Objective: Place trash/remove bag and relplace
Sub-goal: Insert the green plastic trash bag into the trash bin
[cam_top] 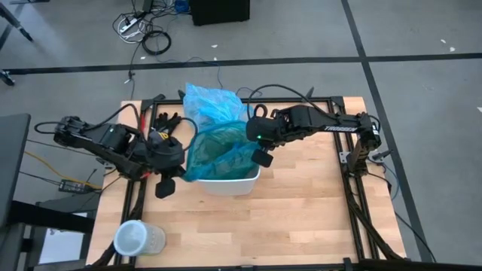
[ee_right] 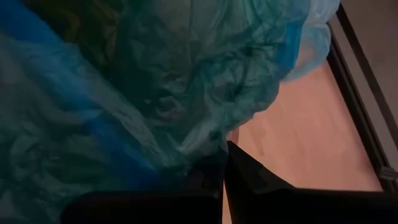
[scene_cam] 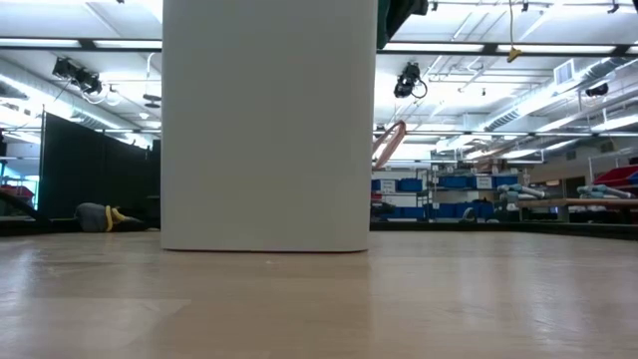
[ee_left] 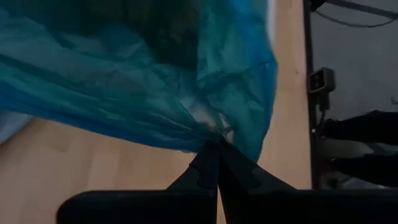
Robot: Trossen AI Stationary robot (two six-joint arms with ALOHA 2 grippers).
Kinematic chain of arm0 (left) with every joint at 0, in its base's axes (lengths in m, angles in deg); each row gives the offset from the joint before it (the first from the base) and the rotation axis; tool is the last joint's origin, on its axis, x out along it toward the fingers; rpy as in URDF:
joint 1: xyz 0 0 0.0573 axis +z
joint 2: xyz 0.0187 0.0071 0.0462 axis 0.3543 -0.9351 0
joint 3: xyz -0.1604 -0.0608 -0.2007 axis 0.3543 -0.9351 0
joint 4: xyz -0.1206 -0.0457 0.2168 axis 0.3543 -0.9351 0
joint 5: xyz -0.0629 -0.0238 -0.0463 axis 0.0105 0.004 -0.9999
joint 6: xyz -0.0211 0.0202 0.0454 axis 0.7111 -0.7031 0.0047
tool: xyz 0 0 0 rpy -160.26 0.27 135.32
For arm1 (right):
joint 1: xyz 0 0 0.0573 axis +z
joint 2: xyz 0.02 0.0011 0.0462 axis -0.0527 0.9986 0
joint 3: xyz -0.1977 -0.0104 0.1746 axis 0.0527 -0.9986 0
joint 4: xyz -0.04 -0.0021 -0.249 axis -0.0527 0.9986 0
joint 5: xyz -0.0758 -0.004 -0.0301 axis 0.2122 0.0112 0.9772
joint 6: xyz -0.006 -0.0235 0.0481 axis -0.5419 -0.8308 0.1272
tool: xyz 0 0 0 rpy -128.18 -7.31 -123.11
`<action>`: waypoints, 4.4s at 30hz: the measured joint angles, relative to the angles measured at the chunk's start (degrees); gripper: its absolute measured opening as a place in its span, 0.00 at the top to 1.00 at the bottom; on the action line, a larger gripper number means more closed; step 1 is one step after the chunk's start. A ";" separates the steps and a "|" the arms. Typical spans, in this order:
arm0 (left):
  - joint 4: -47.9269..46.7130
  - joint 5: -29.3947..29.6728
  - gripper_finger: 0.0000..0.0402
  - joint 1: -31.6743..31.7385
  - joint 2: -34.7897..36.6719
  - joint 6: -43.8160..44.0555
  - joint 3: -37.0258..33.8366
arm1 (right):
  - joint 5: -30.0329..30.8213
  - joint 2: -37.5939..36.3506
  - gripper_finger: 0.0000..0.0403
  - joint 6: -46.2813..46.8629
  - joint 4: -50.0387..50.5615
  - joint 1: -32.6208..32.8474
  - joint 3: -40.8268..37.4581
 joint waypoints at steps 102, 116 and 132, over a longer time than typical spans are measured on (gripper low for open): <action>15.06 1.01 0.98 -1.14 0.74 1.72 -8.36 | -17.06 -7.09 1.00 -14.74 -17.17 7.15 0.63; 15.37 0.96 0.98 -1.11 0.74 1.48 -8.36 | -1.75 -6.95 1.00 -12.12 -14.82 17.26 0.63; 16.67 1.07 0.98 -1.11 0.72 1.39 -8.36 | 0.81 -6.40 1.00 -11.17 -15.12 20.02 -6.62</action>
